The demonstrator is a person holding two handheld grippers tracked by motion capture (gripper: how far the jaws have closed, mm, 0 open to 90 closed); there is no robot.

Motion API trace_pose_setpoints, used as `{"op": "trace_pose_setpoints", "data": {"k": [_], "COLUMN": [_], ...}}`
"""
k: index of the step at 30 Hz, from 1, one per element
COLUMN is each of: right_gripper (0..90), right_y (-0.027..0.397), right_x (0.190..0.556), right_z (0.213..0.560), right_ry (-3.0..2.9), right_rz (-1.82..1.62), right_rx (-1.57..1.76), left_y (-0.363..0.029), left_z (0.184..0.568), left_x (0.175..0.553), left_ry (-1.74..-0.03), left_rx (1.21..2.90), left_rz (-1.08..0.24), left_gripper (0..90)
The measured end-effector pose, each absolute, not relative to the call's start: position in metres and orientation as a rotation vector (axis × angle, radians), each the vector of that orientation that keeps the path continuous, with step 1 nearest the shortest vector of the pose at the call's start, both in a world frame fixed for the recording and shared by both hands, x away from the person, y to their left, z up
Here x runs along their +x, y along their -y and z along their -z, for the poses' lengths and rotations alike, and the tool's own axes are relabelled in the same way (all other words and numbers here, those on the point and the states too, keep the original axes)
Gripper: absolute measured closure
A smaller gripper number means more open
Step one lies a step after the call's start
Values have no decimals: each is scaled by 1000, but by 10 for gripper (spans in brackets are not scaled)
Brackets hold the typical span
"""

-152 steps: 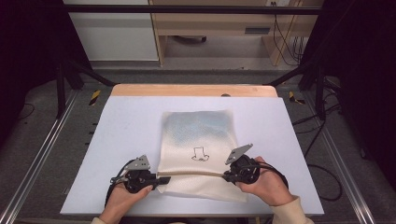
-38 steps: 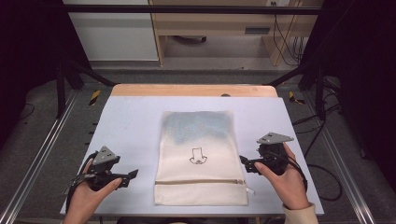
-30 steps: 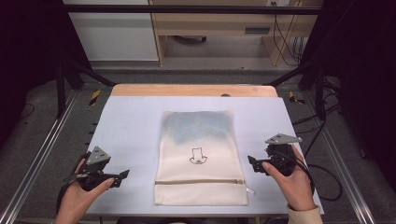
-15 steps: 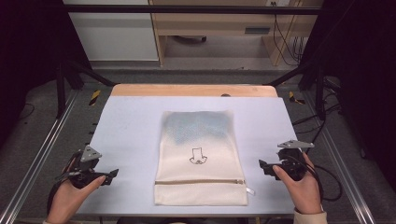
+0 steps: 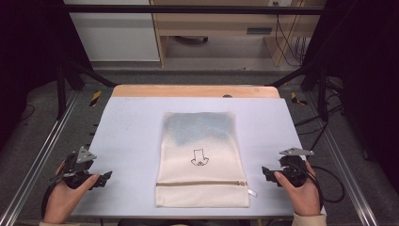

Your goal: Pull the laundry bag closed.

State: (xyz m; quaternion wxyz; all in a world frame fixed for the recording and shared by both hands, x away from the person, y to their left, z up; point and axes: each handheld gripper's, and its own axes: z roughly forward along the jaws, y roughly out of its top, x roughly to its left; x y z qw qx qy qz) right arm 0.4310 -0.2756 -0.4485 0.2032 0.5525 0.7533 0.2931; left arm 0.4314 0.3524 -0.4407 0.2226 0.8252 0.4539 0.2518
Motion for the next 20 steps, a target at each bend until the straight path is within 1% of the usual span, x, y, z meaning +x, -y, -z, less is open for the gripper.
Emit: {"op": "trace_pose_setpoints", "data": {"k": [1,3,5,9,20], "right_gripper": [76,76,76,68,73], "right_y": [276,277,275,271,278], "right_x": [431,429,428,425,419], "right_z": [450,455,460,465,468], "right_ry": [-2103,-2108,-2116,-2149,-2129], "right_rz": [-816,-820,-816,-810,-820], "right_rx": [1543,1536,1546,1525,1531], "left_y": [-353,-355,-355,-354,-345], "left_z": [443,447,447,448,447], "left_x": [432,432,432,433,433], "left_ry": [-1258,-1266,-1262,-1251,-1206], "left_rx": [2318,2343,2321,2297,2235], "left_rz": [-711,-735,-713,-717,-697], "left_gripper": [59,66,63,64,75]}}
